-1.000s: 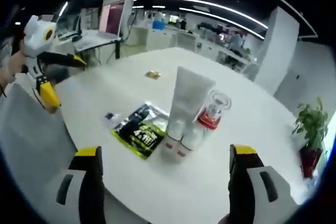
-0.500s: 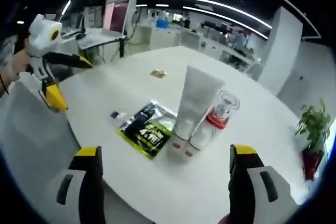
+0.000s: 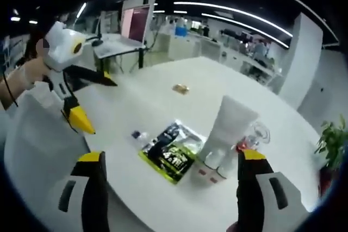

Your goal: Arrange the skincare products in the storage area until every visible bottle or jar stands upright without overlapping.

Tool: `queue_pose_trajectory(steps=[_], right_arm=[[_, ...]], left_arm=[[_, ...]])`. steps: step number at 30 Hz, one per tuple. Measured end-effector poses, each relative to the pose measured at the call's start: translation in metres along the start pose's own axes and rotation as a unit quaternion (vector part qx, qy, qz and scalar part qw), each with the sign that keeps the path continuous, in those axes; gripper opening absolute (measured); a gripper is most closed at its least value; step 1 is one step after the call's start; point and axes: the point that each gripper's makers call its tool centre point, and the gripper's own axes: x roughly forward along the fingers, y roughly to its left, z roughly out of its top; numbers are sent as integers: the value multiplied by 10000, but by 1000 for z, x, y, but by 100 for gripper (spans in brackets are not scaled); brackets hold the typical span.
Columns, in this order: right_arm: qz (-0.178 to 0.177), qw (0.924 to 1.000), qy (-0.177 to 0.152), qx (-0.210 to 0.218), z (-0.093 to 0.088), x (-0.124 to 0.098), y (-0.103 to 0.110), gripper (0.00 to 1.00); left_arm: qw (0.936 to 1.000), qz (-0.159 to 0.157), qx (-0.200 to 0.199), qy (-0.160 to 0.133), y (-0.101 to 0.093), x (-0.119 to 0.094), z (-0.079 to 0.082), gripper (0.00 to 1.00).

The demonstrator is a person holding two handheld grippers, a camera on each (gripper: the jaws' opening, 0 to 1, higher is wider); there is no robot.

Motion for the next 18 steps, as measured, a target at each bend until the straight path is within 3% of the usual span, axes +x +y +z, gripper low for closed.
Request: queue_pose_trajectory(steps=[13,18], right_arm=[[586,9978,30,-298,16,36,27,99],[750,9964,44,-383,22,50,32,99]], left_arm=[[9997,-68,200,131,27,7,4,92],[9995,-90,264,175,37,14,7,87]])
